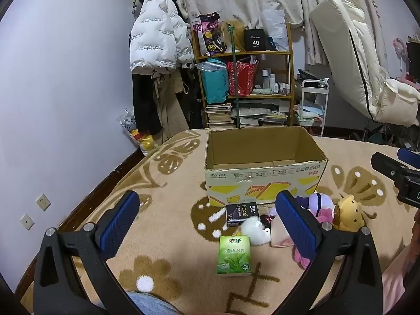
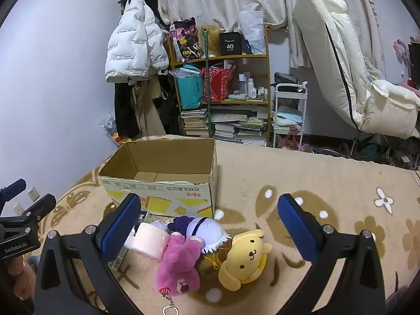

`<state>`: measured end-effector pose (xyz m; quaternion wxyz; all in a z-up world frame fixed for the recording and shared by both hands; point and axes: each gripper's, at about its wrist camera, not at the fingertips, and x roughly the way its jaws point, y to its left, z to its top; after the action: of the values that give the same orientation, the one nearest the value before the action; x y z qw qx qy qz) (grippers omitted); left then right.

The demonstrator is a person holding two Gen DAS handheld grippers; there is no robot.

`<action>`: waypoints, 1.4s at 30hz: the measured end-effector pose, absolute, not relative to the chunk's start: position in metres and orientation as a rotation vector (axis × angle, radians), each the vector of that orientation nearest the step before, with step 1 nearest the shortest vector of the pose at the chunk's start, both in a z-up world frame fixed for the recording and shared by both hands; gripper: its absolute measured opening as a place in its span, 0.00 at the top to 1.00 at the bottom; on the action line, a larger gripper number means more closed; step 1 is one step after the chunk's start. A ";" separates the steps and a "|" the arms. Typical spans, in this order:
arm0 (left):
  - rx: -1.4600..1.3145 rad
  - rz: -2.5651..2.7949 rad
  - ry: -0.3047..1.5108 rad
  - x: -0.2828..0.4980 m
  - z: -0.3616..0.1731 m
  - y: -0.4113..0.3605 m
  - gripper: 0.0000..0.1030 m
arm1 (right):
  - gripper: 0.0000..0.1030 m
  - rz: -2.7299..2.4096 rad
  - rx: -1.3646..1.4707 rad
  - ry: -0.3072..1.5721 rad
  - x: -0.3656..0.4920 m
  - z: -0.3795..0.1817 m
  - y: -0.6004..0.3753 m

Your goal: Organize soft objects

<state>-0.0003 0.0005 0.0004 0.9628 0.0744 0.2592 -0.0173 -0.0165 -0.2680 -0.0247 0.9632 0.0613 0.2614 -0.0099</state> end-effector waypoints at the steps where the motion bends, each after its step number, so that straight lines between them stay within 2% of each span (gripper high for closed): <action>1: 0.147 -0.036 0.526 0.000 0.001 0.001 0.01 | 0.00 -0.019 0.126 0.528 -0.017 -0.025 -0.268; 42: 0.144 -0.036 0.532 -0.001 -0.011 0.004 0.01 | 0.00 -0.019 0.127 0.532 -0.015 -0.027 -0.267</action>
<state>-0.0009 0.0035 -0.0107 0.9621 0.0709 0.2628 -0.0177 -0.0149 -0.2670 -0.0272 0.9629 0.0627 0.2625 -0.0092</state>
